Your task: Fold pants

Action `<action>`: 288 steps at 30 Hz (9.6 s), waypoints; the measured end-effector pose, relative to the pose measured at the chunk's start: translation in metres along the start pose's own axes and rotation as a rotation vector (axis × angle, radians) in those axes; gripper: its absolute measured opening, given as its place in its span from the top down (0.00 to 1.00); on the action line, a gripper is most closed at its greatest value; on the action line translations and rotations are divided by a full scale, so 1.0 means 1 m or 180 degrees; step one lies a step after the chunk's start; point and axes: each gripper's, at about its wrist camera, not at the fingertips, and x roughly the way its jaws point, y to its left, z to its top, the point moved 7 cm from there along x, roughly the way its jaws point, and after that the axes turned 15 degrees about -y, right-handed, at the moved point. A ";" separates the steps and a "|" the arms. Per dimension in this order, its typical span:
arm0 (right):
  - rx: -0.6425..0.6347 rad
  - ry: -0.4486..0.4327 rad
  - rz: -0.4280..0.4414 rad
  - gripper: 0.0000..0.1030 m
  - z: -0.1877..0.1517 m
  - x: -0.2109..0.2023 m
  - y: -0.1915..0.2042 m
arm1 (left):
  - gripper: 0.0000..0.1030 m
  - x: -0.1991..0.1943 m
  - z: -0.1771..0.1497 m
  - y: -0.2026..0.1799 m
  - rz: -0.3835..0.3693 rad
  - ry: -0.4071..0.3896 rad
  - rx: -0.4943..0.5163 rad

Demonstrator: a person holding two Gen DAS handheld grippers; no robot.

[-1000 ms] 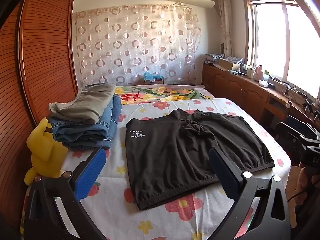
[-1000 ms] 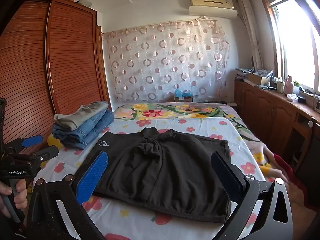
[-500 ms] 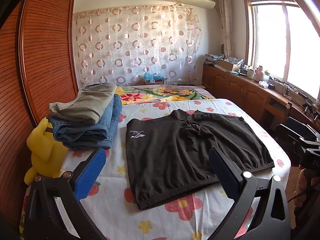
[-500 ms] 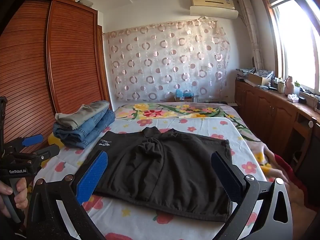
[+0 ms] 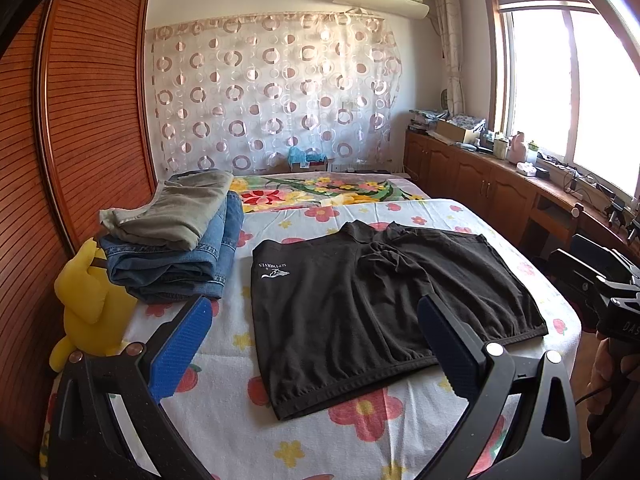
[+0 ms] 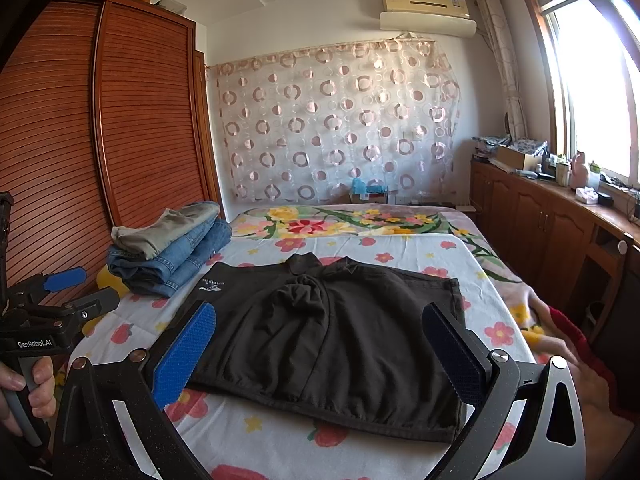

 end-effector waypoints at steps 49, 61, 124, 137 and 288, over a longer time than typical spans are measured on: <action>0.0011 -0.0008 0.0009 0.00 0.001 -0.003 0.008 | 0.00 -0.004 0.005 0.001 0.0003 -0.0035 0.0010; 0.0021 0.0003 0.0022 0.00 0.001 -0.003 0.011 | 0.00 -0.006 0.012 0.000 -0.0014 -0.0013 -0.0010; -0.0209 0.0915 -0.0178 0.00 -0.044 -0.031 -0.024 | 0.64 0.016 -0.099 0.031 -0.0388 0.0838 -0.0374; -0.0180 0.0921 -0.0168 0.00 -0.047 0.011 -0.033 | 0.85 0.020 -0.111 0.024 -0.0339 0.0922 -0.0196; 0.0229 0.0683 -0.0054 0.95 0.004 -0.047 -0.060 | 0.37 0.088 -0.057 -0.143 -0.1188 0.0832 0.0333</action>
